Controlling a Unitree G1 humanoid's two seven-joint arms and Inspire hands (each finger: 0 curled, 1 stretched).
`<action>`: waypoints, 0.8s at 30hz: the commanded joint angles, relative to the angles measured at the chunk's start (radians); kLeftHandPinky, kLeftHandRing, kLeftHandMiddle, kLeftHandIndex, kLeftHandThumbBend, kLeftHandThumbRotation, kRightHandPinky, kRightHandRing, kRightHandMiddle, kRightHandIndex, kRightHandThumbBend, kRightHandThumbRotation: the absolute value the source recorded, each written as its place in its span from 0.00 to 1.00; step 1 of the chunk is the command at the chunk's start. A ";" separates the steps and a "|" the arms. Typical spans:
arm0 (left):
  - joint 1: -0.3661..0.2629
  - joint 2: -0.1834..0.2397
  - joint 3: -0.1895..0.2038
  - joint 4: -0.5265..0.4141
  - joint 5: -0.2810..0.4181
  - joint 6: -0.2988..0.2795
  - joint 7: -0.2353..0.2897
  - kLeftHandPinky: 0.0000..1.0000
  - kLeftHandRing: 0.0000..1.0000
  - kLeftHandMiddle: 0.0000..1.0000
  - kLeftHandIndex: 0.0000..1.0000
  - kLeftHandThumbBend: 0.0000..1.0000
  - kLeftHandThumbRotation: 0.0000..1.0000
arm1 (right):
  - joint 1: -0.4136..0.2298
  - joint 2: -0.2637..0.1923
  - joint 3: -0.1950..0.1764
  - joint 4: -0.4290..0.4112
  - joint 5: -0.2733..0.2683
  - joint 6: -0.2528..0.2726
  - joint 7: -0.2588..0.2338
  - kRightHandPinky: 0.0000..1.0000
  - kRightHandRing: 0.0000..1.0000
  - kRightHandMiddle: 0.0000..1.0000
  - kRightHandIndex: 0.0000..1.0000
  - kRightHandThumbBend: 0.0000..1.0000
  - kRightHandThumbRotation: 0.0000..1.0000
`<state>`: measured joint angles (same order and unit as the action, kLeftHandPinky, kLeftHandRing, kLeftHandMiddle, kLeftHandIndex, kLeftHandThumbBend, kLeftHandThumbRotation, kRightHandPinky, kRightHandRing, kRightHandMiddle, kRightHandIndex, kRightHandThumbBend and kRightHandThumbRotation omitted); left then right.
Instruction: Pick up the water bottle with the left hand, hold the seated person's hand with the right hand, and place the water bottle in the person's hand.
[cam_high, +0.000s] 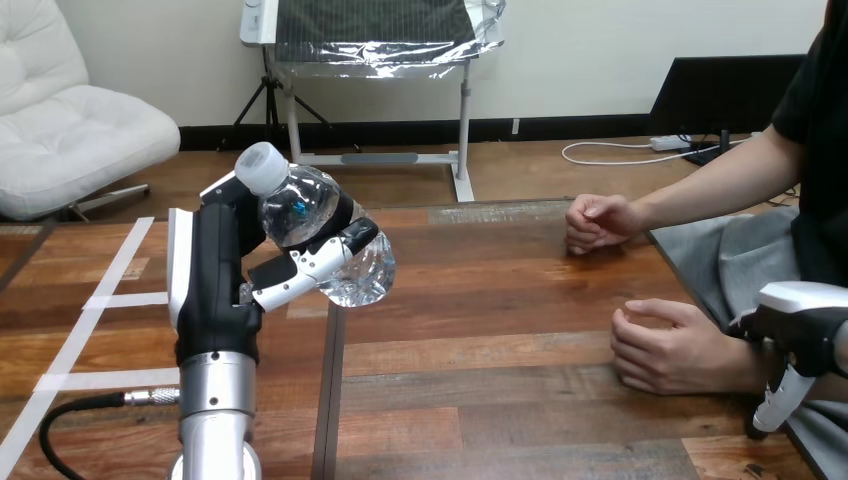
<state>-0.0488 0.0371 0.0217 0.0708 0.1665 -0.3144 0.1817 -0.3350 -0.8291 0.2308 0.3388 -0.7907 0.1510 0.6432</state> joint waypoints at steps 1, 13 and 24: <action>-0.065 0.013 0.012 -0.033 -0.002 -0.026 0.000 0.39 0.42 0.46 0.49 0.62 0.00 | -0.094 0.015 0.020 0.055 0.013 -0.024 -0.025 0.73 0.84 0.91 0.89 0.69 0.00; -0.062 0.012 0.013 -0.047 -0.003 -0.014 -0.002 0.39 0.42 0.46 0.49 0.62 0.00 | -0.137 0.019 0.073 0.151 -0.004 -0.094 -0.070 0.73 0.83 0.89 0.88 0.69 0.00; -0.061 0.016 0.014 -0.044 0.001 -0.018 -0.003 0.39 0.42 0.46 0.50 0.62 0.00 | -0.155 0.025 0.099 0.192 0.001 -0.120 -0.103 0.71 0.81 0.87 0.86 0.69 0.00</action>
<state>-0.0487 0.0382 0.0229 0.0708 0.1660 -0.3142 0.1792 -0.4177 -0.8250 0.3131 0.5085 -0.7920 0.0460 0.5602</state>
